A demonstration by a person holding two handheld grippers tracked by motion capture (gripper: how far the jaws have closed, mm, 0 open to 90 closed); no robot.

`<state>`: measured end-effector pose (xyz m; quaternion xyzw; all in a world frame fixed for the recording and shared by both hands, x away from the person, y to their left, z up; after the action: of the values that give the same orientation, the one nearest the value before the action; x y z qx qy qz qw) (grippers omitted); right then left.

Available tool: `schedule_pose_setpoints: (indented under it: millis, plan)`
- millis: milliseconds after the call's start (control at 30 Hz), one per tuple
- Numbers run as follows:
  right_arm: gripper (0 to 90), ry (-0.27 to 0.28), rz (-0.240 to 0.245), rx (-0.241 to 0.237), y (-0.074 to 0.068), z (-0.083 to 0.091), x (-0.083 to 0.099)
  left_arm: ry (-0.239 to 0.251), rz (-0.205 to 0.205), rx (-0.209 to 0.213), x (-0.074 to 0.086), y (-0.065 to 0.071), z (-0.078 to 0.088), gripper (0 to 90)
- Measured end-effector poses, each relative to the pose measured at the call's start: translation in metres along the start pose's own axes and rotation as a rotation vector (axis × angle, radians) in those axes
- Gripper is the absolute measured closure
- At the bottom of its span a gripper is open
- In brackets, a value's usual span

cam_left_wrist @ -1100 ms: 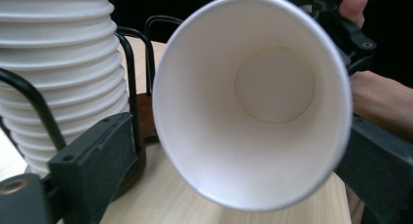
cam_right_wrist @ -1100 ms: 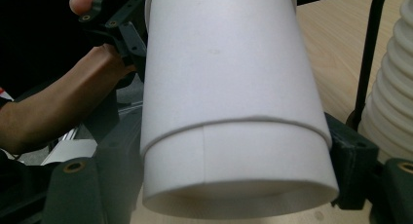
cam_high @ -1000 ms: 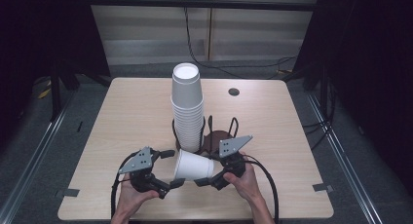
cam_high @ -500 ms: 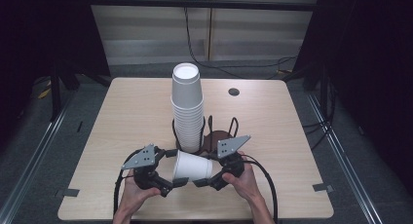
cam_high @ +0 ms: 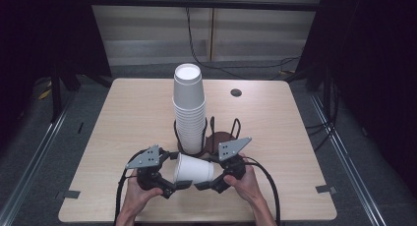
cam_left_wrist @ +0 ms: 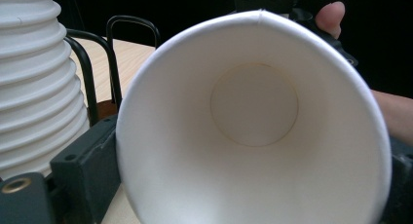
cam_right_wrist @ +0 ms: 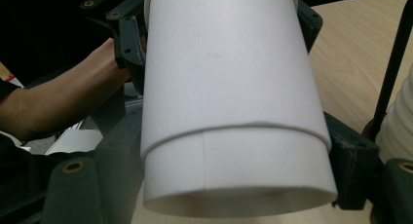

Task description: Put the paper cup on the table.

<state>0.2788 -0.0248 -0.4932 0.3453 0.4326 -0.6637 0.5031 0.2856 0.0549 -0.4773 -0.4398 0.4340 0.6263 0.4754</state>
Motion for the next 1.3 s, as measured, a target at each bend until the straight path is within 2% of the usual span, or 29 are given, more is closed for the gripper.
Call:
schedule_pose_setpoints:
  millis: [200,533,567,733,833,933,1067,1167,1300]
  plan:
    - [22.1,0.003,-0.002,0.0,0.002,-0.002,0.001,-0.018,0.0,0.001,0.0,-0.001,0.003,10.0]
    - [19.9,0.019,0.002,0.016,0.004,-0.003,0.0,-0.01,0.002,-0.01,-0.002,-0.002,0.004,11.8]
    - [17.8,0.025,0.007,0.039,0.006,-0.002,-0.001,-0.009,0.005,-0.015,-0.002,-0.002,0.005,11.8]
    - [13.2,0.052,0.0,0.066,0.007,0.003,-0.001,-0.025,0.01,-0.039,-0.002,-0.005,0.007,11.8]
    - [13.0,0.064,-0.005,0.109,0.01,0.006,0.001,-0.031,0.012,-0.043,-0.001,-0.006,0.008,11.8]
    - [13.0,0.081,-0.007,0.116,0.01,0.008,0.0,-0.045,0.016,-0.066,0.0,-0.008,0.009,11.7]
    - [13.0,0.099,-0.014,0.16,0.013,0.011,0.001,-0.057,0.019,-0.078,0.002,-0.009,0.012,11.7]
    - [13.0,0.116,-0.018,0.172,0.013,0.014,0.002,-0.059,0.025,-0.086,0.002,-0.01,0.015,11.6]
    - [12.9,0.133,-0.02,0.224,0.016,0.017,0.002,-0.069,0.029,-0.096,0.004,-0.011,0.019,11.7]
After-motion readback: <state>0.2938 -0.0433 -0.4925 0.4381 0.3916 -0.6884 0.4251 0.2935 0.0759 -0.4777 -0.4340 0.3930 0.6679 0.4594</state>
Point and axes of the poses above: each handheld gripper's, and its own axes: z roughly backward along the jaws, x roughly out of its underside, y roughly to its right, the point moved 10 cm from there along -z, roughly forward along the jaws, and after that the axes turned 1 degree about -z, right-handed, at the moved point
